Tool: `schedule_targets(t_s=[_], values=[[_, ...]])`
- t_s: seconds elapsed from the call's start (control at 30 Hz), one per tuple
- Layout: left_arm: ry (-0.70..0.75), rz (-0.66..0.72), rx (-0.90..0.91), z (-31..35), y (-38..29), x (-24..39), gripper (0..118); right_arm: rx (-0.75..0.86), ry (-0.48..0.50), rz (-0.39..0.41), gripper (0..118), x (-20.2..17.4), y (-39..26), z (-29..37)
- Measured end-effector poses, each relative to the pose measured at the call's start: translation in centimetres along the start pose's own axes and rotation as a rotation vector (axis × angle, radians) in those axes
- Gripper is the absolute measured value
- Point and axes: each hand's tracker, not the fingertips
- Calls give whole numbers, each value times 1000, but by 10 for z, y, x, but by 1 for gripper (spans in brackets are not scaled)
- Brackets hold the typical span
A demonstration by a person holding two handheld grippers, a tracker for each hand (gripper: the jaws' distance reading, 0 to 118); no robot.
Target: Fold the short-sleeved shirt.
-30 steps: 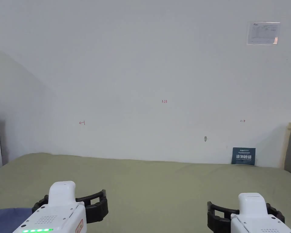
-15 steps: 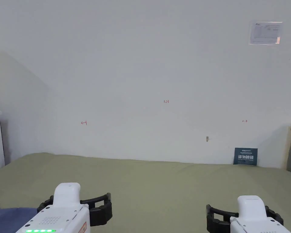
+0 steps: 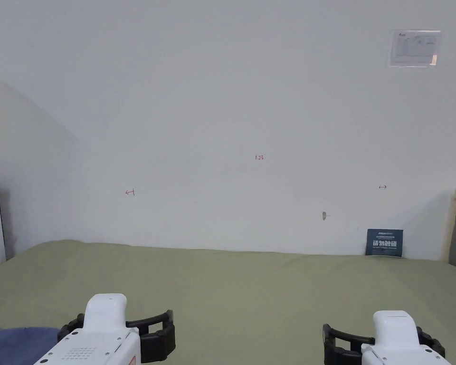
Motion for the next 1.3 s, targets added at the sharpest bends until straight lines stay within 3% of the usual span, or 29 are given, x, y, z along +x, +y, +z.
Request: schedule_targets(t_s=[0.23,0.43,1.3], values=[[-4,13,-3,-2,-1,-1,118,-2,-6,5,118,1,-2,0],[-10,30,1,-1,-2,-2,118,-8,-17,-38,118,3,-1,1],[0,22,-10,4,-3,-2,118,-10,-36,18,118,3,-6,2]])
